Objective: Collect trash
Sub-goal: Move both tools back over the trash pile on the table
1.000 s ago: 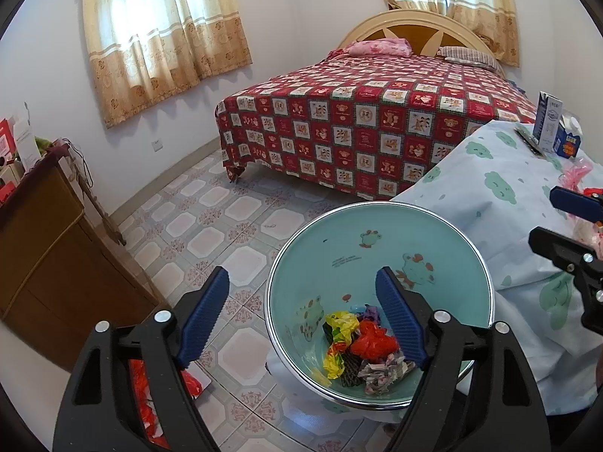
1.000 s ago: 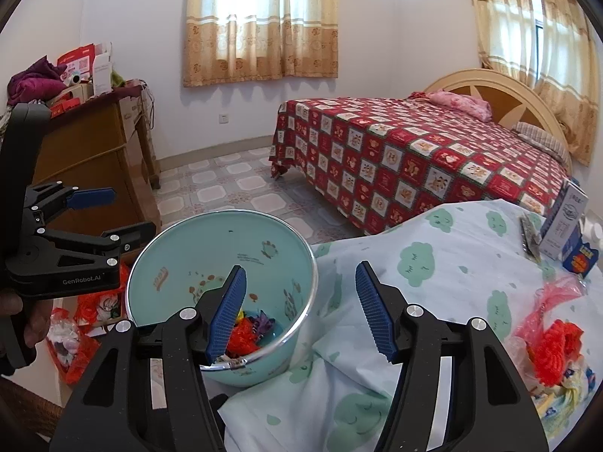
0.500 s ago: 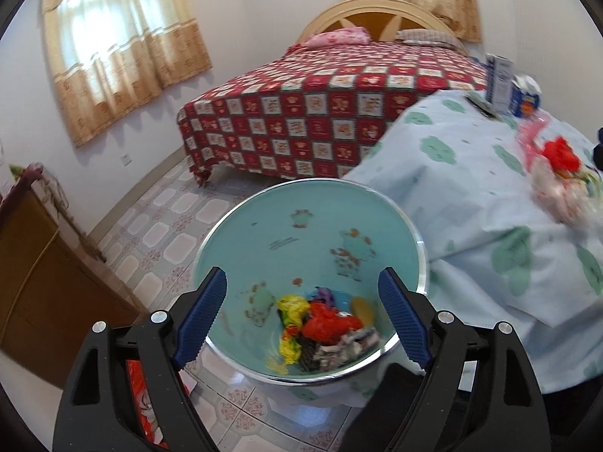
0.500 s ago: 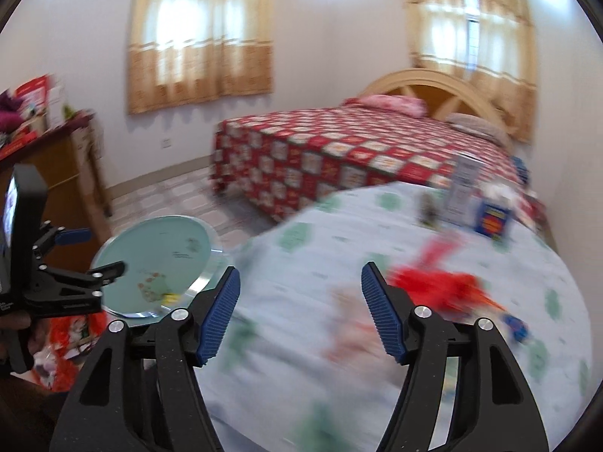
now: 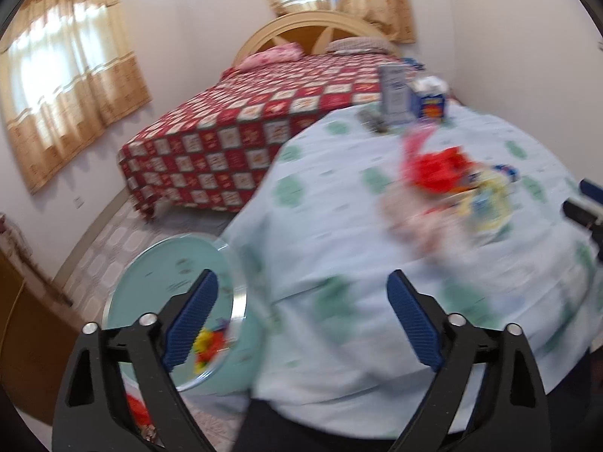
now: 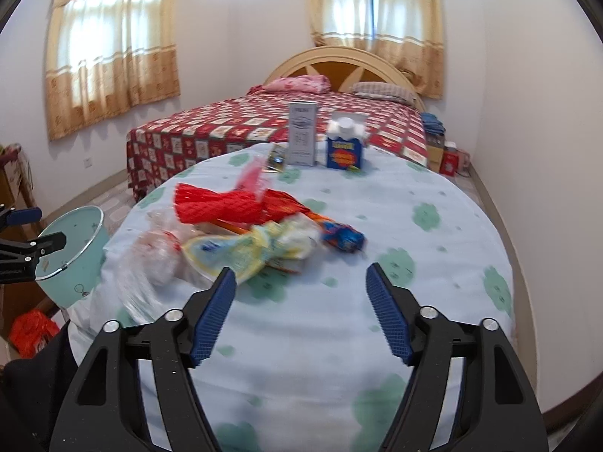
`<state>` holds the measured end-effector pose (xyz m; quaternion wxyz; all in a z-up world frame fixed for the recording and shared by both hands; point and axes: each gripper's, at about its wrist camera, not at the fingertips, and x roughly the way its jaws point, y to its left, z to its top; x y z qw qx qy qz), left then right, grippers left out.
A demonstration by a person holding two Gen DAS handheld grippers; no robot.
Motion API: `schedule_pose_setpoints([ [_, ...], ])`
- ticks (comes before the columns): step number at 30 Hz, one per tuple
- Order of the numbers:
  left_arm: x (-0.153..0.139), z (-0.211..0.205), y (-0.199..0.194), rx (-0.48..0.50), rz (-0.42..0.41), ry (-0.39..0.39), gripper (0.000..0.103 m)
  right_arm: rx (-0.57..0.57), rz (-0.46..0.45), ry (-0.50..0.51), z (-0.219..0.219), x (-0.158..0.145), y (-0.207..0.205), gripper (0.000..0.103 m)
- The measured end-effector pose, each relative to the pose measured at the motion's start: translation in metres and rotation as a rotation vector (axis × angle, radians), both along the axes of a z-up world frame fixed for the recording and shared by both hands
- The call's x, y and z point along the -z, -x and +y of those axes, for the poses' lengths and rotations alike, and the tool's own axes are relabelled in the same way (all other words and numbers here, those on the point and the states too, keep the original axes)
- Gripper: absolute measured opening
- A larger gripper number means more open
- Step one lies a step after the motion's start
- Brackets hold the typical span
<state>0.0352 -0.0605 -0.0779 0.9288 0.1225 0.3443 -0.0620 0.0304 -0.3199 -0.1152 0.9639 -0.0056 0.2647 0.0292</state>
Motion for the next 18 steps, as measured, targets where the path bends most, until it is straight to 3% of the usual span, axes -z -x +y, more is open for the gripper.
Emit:
schedule_pose_setpoints([
  [5, -0.004, -0.055, -0.007, 0.052, 0.002, 0.047, 0.094, 0.038, -0.014, -0.051, -0.032, 0.008, 0.01, 0.078],
  [9, 0.018, -0.086, -0.016, 0.077, 0.047, 0.005, 0.096, 0.064, -0.017, -0.107, -0.048, 0.014, 0.015, 0.079],
  [13, 0.04, -0.087, -0.023, 0.059, 0.088, -0.032, 0.094, 0.069, -0.026, -0.157, -0.054, 0.021, 0.02, 0.08],
  [14, 0.043, -0.083, -0.025, 0.045, 0.093, -0.032, 0.093, 0.058, -0.022, -0.163, -0.052, 0.023, 0.019, 0.08],
  [18, 0.049, -0.068, -0.03, 0.044, 0.122, 0.005, 0.065, 0.018, -0.021, -0.166, -0.039, 0.027, 0.019, 0.08],
])
